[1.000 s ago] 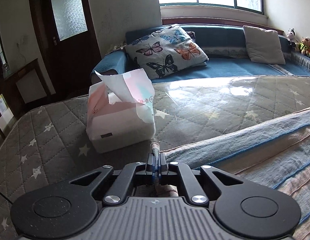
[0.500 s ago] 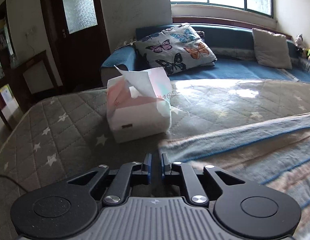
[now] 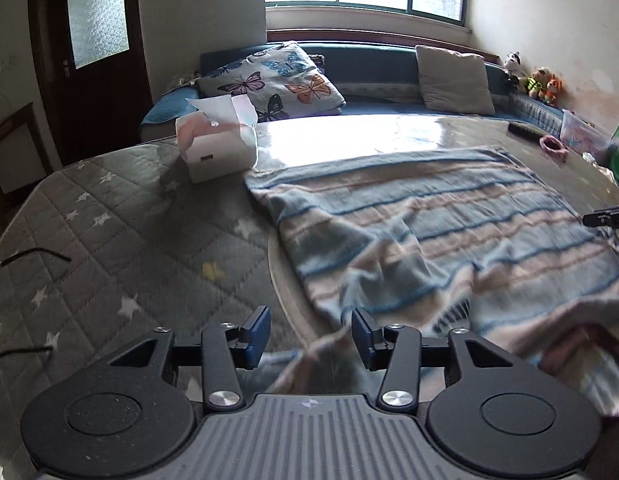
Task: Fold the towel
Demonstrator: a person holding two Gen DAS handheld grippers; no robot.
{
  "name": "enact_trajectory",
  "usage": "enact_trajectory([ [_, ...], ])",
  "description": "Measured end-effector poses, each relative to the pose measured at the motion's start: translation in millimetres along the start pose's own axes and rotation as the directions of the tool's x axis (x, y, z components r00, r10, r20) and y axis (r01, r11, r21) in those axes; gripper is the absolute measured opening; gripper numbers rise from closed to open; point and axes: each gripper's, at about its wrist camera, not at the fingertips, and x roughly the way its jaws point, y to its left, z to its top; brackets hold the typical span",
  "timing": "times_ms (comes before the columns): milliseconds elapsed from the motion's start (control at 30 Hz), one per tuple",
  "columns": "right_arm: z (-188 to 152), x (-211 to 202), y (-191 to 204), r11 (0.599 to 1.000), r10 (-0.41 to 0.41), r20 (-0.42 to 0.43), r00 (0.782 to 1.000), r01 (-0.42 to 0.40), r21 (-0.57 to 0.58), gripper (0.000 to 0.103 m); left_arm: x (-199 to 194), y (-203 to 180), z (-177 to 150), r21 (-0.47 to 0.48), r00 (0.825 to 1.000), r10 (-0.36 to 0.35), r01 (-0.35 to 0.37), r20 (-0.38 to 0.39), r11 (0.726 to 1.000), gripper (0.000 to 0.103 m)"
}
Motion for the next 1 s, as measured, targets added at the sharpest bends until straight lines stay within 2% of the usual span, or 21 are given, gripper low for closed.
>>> enact_trajectory([
  [300, -23.7, -32.5, -12.2, 0.999, -0.007, 0.024, 1.0, 0.006, 0.044, 0.037, -5.2, 18.9, -29.5, -0.1, 0.998, 0.049, -0.052, -0.031, 0.994, 0.047],
  [333, -24.6, -34.5, -12.9, 0.999, -0.01, 0.025, 1.0, 0.009, 0.049, 0.037, -6.5, 19.6, -30.9, -0.105, 0.998, 0.054, -0.057, -0.028, 0.993, 0.043],
  [400, -27.1, -39.6, -13.6, 0.998, -0.014, 0.027, 1.0, 0.012, 0.057, 0.037, -8.5, 21.1, -34.1, -0.112, 0.997, 0.072, -0.074, -0.023, 0.991, 0.021],
  [467, -31.7, -42.7, -13.2, 0.998, -0.013, 0.025, 1.0, 0.012, 0.057, 0.039, -12.6, 22.3, -36.1, -0.124, 0.997, 0.075, -0.078, -0.025, 0.989, 0.008],
  [500, -34.8, -43.4, -12.7, 0.998, -0.015, 0.022, 1.0, 0.014, 0.055, 0.039, -15.7, 21.8, -37.4, -0.124, 0.996, 0.083, -0.086, -0.028, 0.989, 0.006],
  [733, -52.6, -47.2, -13.0, 0.998, -0.057, 0.008, 0.998, 0.057, 0.036, 0.041, -41.4, 13.5, -53.6, -0.058, 0.985, 0.167, -0.17, -0.052, 0.984, 0.005],
  [900, -53.3, -48.1, -19.2, 0.997, -0.066, 0.008, 0.998, 0.065, 0.034, 0.041, -49.4, 20.0, -51.4, -0.081, 0.987, 0.148, -0.153, -0.065, 0.985, 0.01],
  [1000, -52.6, -49.1, -18.4, 0.997, -0.071, 0.013, 0.997, 0.071, 0.026, 0.041, -56.1, 23.3, -41.2, -0.117, 0.987, 0.155, -0.159, -0.038, 0.98, 0.012],
])
